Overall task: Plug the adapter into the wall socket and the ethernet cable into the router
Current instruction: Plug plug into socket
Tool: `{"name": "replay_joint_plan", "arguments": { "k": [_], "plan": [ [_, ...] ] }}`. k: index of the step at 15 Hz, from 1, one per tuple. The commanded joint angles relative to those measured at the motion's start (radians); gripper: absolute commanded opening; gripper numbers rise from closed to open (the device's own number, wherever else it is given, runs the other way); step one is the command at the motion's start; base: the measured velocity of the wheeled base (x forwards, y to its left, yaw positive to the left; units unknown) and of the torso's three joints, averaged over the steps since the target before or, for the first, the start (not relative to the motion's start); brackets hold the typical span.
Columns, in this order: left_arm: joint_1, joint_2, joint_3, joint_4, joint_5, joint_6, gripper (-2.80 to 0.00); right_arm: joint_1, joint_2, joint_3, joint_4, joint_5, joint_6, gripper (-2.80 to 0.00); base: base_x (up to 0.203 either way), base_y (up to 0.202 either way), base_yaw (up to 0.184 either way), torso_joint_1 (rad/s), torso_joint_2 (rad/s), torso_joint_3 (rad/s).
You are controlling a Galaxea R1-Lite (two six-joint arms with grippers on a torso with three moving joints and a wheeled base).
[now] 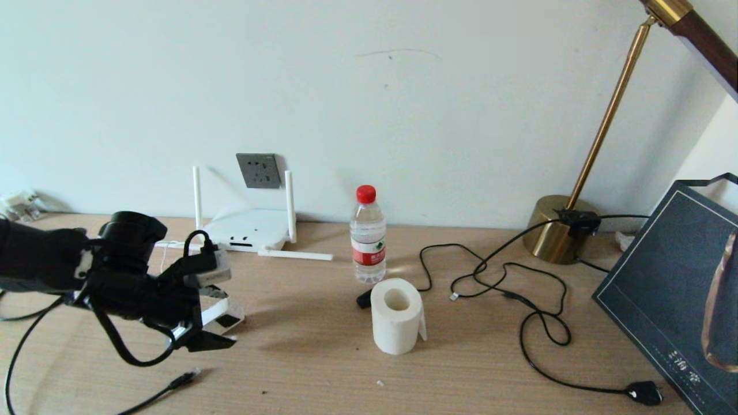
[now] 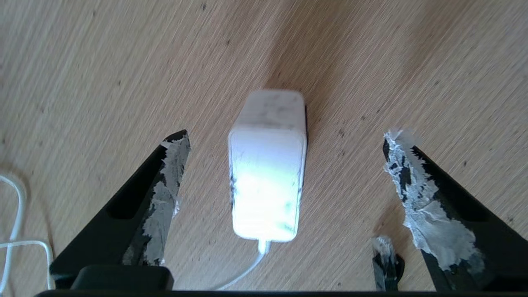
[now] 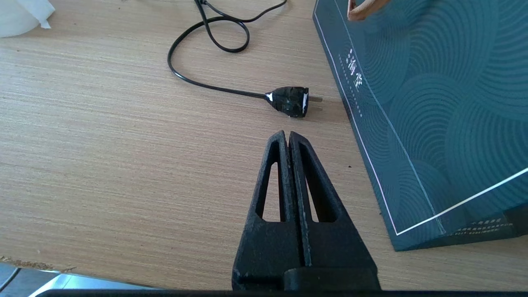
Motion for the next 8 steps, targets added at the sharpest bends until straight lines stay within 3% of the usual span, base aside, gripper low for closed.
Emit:
{"name": "replay_joint_plan", "arguments": {
  "k": [1, 5, 6, 7, 8],
  "plan": [
    [0.007, -0.001, 0.001, 0.001, -0.002, 0.006, 0.0, 0.0, 0.0, 0.0, 0.002, 0.001, -0.001, -2.8, 0.0, 0.0, 0.0, 0.0, 0.0, 0.0],
    [0.007, 0.009, 0.0, -0.001, -0.002, 0.006, 0.0, 0.0, 0.0, 0.0, 0.002, 0.001, -0.001, -2.8, 0.0, 0.0, 0.0, 0.0, 0.0, 0.0],
    [0.006, 0.015, 0.0, -0.008, -0.004, 0.006, -1.87, 0.0, 0.0, 0.0, 0.002, 0.001, -0.001, -2.8, 0.0, 0.0, 0.0, 0.0, 0.0, 0.0],
    [0.007, 0.015, -0.002, -0.008, -0.004, 0.006, -2.8, 0.0, 0.0, 0.0, 0.002, 0.001, -0.001, -2.8, 0.0, 0.0, 0.0, 0.0, 0.0, 0.0],
    [0.007, 0.015, -0.002, -0.002, -0.004, 0.006, -2.8, 0.0, 0.0, 0.0, 0.002, 0.001, -0.001, -2.8, 0.0, 0.0, 0.0, 0.0, 0.0, 0.0]
  ]
}}
